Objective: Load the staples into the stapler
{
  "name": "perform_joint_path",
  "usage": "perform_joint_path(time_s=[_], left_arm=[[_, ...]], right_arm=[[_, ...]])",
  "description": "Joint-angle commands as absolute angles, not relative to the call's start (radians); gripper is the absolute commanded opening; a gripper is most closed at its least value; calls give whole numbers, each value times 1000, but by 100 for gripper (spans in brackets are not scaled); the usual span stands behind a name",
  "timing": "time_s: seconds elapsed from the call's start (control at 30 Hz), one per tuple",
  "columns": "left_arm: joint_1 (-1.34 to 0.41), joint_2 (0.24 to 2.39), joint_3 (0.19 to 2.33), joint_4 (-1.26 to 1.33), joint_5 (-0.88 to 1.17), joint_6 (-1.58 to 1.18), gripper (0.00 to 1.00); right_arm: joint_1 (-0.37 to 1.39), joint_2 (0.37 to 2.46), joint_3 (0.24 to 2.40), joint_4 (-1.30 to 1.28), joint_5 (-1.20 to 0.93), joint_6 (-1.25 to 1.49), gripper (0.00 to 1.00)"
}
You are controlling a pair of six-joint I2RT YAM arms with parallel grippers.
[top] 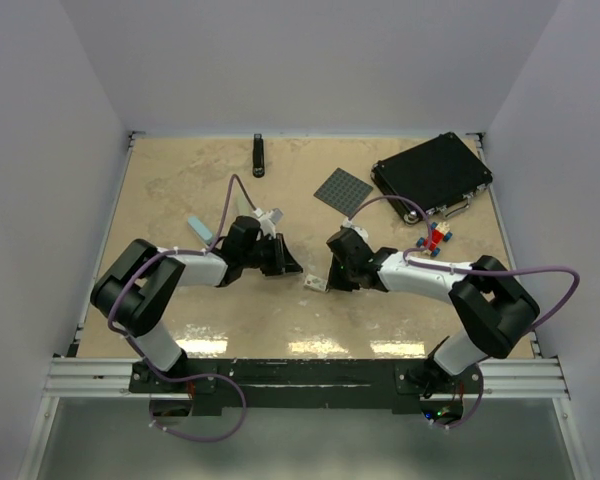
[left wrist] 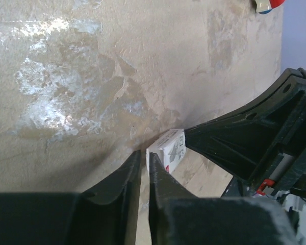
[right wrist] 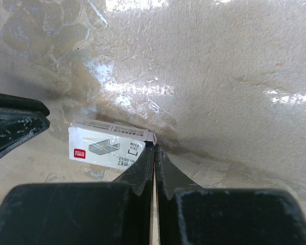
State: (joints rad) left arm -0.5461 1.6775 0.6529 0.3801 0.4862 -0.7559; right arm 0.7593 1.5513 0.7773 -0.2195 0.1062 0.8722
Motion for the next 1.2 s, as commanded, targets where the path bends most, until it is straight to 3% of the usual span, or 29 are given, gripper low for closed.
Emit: perform_joint_path(time_s=[0.0, 0.13, 0.23, 0.87, 1.17], left_arm=[[-555, 1651, 675, 436, 529, -742, 21], [-566, 1638, 664, 426, 546, -752, 40], [-571, 1658, 672, 420, 558, -758, 45], [-606, 1760, 744, 373, 577, -764, 45], [-612, 1767, 750, 379, 606, -770, 30]], right_arm=[[762, 1532, 828, -290, 176, 831, 0], [761, 1539, 836, -293, 179, 827, 0], [761, 1543, 839, -290, 181, 825, 0], [762, 1548, 850, -282, 186, 816, 0], [762, 1552, 848, -273, 181, 816, 0]])
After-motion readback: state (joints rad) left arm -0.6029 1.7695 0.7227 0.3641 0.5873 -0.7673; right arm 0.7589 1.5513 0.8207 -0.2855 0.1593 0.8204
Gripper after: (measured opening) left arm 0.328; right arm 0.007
